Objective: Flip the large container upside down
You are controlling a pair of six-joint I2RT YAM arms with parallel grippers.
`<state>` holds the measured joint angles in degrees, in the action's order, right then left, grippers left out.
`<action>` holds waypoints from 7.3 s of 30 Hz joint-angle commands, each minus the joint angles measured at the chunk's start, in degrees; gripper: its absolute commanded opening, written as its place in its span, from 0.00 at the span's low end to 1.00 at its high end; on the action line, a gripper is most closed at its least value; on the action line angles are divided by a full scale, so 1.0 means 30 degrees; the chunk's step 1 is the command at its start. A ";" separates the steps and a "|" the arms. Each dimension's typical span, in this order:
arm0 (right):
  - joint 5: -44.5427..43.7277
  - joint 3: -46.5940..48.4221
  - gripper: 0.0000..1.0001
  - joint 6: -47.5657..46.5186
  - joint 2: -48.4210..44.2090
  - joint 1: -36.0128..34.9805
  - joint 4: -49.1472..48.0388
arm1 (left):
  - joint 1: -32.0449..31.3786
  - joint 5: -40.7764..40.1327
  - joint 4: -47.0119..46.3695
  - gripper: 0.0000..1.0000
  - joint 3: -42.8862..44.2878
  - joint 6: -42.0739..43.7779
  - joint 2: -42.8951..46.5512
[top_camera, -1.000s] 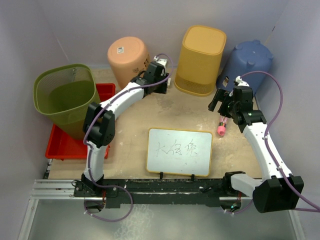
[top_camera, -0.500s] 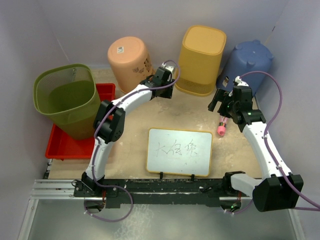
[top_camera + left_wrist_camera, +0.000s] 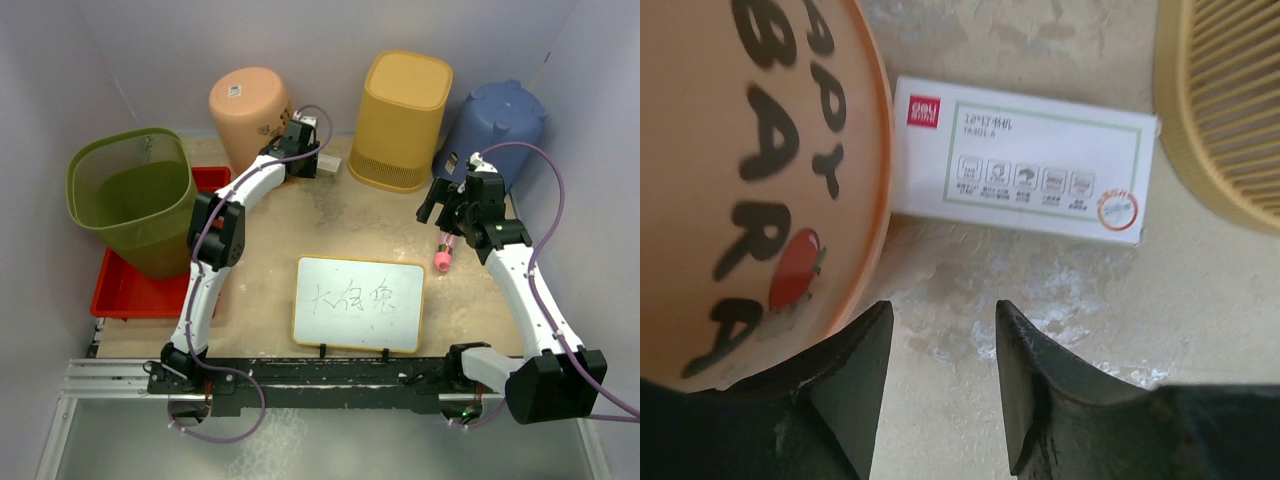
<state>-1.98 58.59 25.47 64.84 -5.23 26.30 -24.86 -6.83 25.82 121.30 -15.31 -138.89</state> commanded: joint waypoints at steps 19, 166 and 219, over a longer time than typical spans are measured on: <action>0.0303 0.0424 0.99 -0.0087 -0.0021 0.0054 -0.0165 | -0.0623 0.2662 -0.1974 0.44 0.0379 -0.1158 -0.0655; 0.4116 0.0393 0.96 0.1140 0.1552 0.0024 -0.2098 | 0.3483 -0.0879 0.3557 0.00 -0.0639 -0.1207 1.9763; 0.6537 -0.1388 0.97 0.3566 -0.0084 0.0034 -0.3822 | -0.2523 0.2632 -0.8328 0.39 -2.0138 -0.8320 1.7979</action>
<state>10.76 56.66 32.53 65.87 -4.97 18.92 -31.86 -1.63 -6.42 61.06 -46.59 -80.49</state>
